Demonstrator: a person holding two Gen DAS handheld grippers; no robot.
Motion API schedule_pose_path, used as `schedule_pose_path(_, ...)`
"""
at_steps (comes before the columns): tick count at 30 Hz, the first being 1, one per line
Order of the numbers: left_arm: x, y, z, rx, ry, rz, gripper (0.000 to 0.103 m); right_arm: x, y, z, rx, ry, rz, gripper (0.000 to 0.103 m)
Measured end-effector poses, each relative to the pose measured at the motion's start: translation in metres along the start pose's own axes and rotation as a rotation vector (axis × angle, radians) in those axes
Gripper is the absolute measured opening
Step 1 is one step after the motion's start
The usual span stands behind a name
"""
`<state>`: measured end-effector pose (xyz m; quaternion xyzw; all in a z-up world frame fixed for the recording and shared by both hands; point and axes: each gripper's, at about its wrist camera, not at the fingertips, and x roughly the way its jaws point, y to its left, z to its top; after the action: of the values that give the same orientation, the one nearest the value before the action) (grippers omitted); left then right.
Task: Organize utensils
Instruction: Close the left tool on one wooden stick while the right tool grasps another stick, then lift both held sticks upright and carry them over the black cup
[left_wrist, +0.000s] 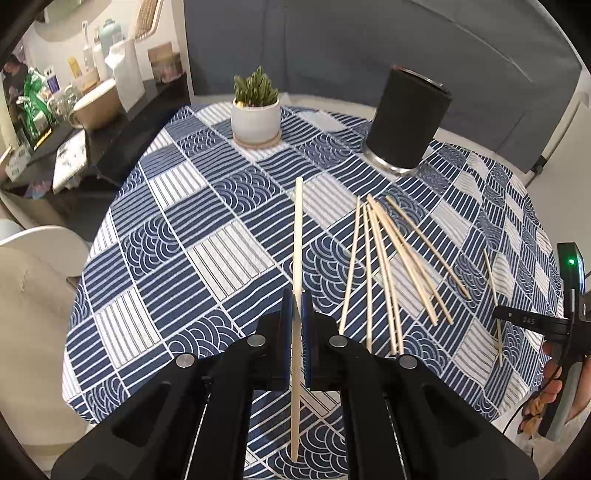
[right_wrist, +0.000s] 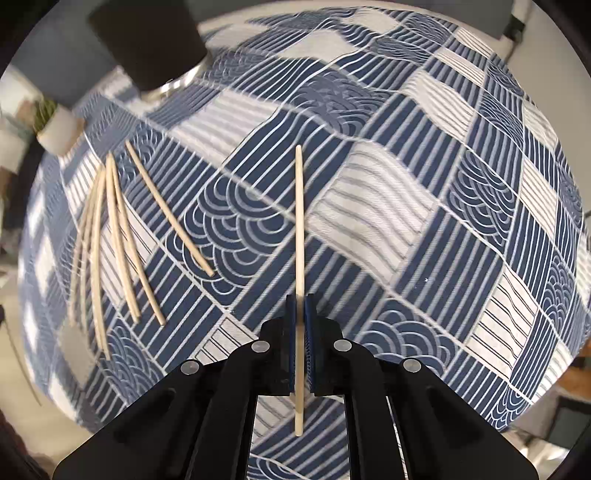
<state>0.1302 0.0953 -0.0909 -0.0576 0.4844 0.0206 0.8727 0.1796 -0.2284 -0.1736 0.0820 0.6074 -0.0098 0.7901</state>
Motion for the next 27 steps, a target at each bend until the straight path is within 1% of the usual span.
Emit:
schedule_pose_path(1, -0.005, -0.002, 0.002, 0.003, -0.004, -0.001, 0.005, -0.008, -0.004, -0.001, 0.003, -0.017, 0.008, 0.005)
schedule_pose_path(5, -0.023, -0.009, 0.013, 0.019, -0.028, -0.006, 0.005, -0.049, -0.021, -0.005, 0.009, -0.107, 0.083, 0.005)
schedule_pose_path(7, -0.038, -0.015, 0.022, 0.027, -0.057, -0.008, 0.005, -0.074, -0.025, -0.004, 0.003, -0.163, 0.114, 0.005)
schedule_pose_path(9, -0.052, -0.022, 0.030, 0.036, -0.087, -0.012, 0.005, -0.089, -0.023, -0.004, -0.008, -0.208, 0.138, 0.005)
schedule_pose_path(14, -0.089, -0.041, 0.049, 0.063, -0.170, -0.025, 0.005, -0.141, -0.021, 0.015, -0.052, -0.357, 0.233, 0.005)
schedule_pose_path(16, -0.103, -0.048, 0.058, 0.068, -0.204, -0.042, 0.005, -0.163, -0.018, 0.020, -0.069, -0.418, 0.269, 0.005)
schedule_pose_path(20, -0.124, -0.059, 0.076, 0.088, -0.271, -0.089, 0.005, -0.190, -0.014, 0.037, -0.081, -0.499, 0.345, 0.005)
schedule_pose_path(21, -0.130, -0.062, 0.083, 0.093, -0.291, -0.121, 0.005, -0.196, -0.011, 0.044, -0.088, -0.521, 0.371, 0.005)
schedule_pose_path(24, -0.136, -0.064, 0.103, 0.106, -0.351, -0.183, 0.005, -0.208, 0.000, 0.062, -0.107, -0.579, 0.418, 0.005)
schedule_pose_path(27, -0.134, -0.067, 0.127, 0.132, -0.414, -0.251, 0.005, -0.218, 0.015, 0.087, -0.135, -0.632, 0.480, 0.005)
